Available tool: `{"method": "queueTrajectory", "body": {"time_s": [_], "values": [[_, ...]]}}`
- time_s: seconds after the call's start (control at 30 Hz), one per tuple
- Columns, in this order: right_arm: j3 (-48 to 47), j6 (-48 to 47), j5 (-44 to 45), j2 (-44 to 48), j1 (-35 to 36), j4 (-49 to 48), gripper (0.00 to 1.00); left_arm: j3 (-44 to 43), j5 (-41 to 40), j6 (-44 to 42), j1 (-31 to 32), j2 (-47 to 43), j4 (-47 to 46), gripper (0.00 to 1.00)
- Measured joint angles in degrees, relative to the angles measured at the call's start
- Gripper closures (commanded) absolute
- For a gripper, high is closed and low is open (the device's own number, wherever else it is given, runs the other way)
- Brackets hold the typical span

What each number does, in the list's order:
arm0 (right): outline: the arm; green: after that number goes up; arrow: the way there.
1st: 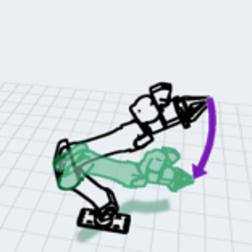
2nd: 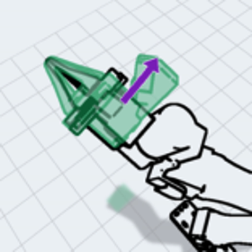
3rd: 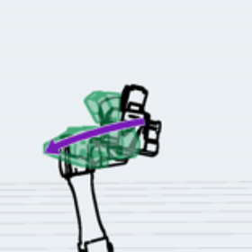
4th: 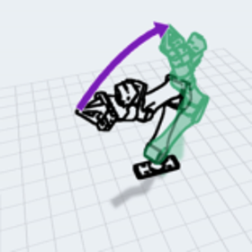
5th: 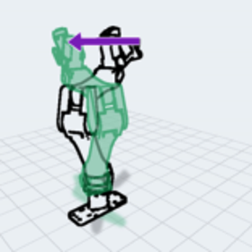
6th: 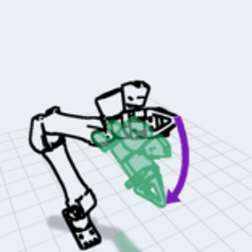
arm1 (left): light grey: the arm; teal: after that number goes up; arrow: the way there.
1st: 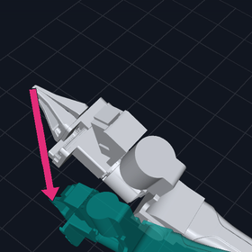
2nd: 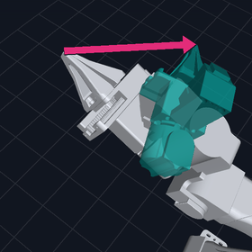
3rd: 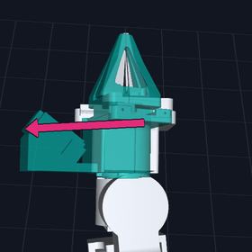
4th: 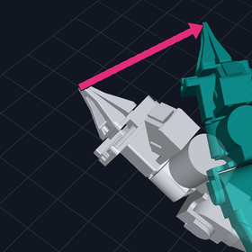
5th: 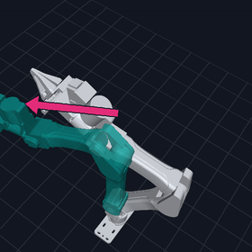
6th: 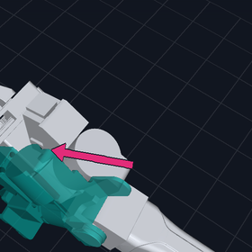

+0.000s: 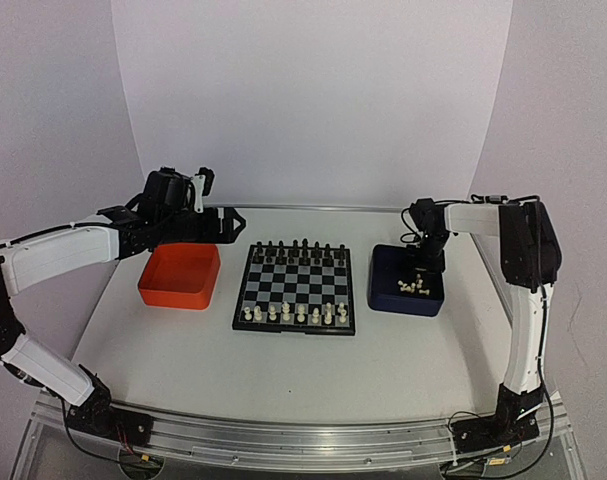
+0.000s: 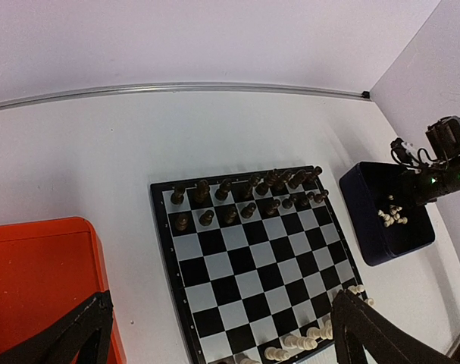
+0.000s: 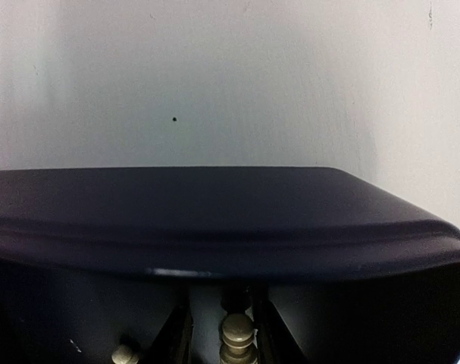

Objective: Set up the chess pieces on the board
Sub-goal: Pick up the chess piece from the storage box.

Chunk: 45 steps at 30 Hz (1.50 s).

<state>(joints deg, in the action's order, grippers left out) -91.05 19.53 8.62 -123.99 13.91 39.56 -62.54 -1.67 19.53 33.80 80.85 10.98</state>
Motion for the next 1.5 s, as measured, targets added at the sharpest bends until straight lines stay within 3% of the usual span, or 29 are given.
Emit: {"method": "queueTrajectory", "body": {"time_s": [0.77,1.5], "values": [[-0.8,3.9,1.5,0.4,0.0,6.3,0.68,0.1,0.0,0.0,0.0,-0.2,0.0,0.00],[-1.2,10.0,1.9,0.5,0.0,8.6,0.74,0.1,0.0,-0.6,0.0,-0.2,0.0,0.00]]}}
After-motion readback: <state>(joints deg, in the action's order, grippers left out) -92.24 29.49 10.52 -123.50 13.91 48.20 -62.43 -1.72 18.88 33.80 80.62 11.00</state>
